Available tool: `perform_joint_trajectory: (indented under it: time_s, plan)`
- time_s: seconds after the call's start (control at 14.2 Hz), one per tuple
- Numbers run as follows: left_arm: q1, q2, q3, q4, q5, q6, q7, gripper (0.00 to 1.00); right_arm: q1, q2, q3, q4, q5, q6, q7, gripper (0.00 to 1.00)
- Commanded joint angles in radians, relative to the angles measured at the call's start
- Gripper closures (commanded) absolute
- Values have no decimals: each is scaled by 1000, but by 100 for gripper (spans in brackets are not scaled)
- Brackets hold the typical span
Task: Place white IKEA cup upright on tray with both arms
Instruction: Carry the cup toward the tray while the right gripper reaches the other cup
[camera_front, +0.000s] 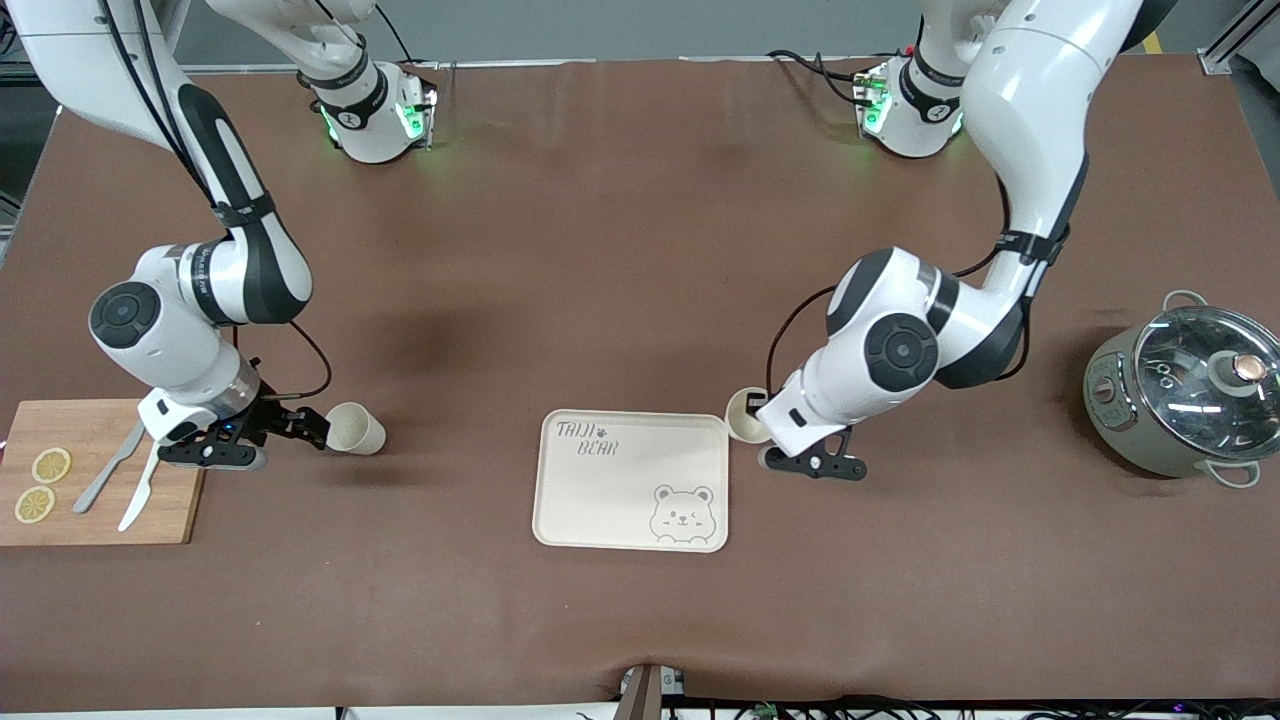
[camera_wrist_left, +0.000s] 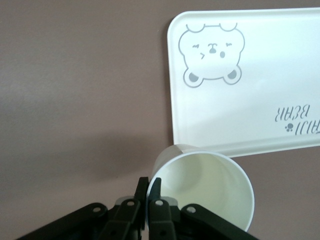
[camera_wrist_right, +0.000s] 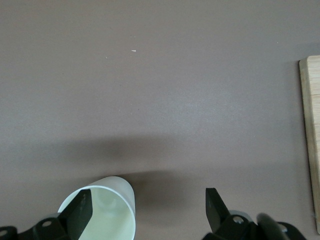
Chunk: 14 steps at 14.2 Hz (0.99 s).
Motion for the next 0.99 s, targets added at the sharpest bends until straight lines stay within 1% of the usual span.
perform_joint_trajectory:
  time_s: [0.0, 0.07, 0.21, 0.7, 0.92]
  plan:
    - [-132, 40, 101, 98, 24, -23, -57, 100, -9, -4, 5, -31, -14, 36, -1, 0]
    - [-168, 46, 134, 105, 23, -14, -67, 100, -9, -5, 5, -47, -14, 50, -1, 0]
    - [-212, 57, 168, 109, 23, 34, -90, 100, -9, -7, 5, -77, -14, 85, -1, 0]
    - [-260, 141, 183, 113, 24, 169, -121, 100, -9, -7, 5, -152, -14, 183, -1, 0]
    - [-271, 166, 183, 113, 24, 207, -130, 100, -11, 4, 5, -156, -14, 196, -1, 0]
